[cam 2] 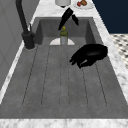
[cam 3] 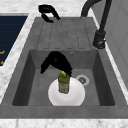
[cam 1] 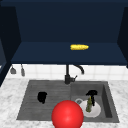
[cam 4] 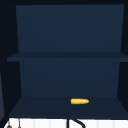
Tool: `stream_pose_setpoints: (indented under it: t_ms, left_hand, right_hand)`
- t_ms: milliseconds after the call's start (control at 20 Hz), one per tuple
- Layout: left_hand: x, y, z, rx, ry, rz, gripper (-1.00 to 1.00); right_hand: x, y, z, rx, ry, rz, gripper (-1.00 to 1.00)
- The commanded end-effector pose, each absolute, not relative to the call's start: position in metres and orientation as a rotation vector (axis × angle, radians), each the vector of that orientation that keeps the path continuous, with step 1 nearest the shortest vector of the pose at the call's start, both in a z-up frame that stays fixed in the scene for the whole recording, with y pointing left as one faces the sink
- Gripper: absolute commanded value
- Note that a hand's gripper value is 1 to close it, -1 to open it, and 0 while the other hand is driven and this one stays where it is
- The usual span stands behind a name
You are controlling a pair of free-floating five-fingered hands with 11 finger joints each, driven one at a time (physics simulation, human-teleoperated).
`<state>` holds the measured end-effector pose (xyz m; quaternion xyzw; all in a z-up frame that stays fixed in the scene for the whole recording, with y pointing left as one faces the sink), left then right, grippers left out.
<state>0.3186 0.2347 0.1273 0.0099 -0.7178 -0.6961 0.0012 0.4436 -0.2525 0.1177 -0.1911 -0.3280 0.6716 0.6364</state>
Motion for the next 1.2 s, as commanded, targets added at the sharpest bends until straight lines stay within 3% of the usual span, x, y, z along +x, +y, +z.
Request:
stream_pose_setpoints:
  t_ms: [0,1150]
  left_hand:
    - [0.319,0.235,0.127,0.031,-2.253,-2.185,0.00]
    - [0.319,0.235,0.127,0.031,-2.253,-2.185,0.00]
  right_hand:
    - [0.451,-0.258,0.113,-0.423,-0.742,1.544,-1.00]
    - [0.483,-0.252,0.053,-0.426,-0.668,1.550,-1.00]
